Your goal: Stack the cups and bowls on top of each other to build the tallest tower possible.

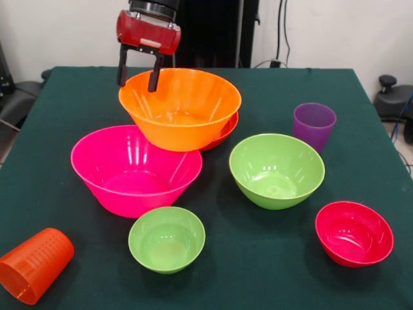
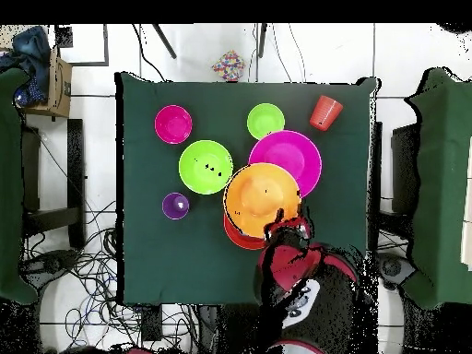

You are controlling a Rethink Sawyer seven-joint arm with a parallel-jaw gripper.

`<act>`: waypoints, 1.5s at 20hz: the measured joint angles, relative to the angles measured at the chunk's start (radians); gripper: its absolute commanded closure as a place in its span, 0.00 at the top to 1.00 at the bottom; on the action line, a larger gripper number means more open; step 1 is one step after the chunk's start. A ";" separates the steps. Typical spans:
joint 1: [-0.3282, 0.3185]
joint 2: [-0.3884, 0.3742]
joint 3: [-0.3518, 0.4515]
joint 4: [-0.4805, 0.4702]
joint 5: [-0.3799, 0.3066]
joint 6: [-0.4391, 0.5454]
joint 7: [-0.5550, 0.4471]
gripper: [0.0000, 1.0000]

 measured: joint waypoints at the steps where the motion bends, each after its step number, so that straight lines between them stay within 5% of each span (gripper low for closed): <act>1: -0.007 -0.022 0.020 0.001 0.000 0.022 0.000 1.00; 11: -0.001 -0.152 0.115 0.008 0.015 0.194 0.000 1.00; 30: 0.011 -0.043 0.050 -0.008 0.015 0.105 0.000 1.00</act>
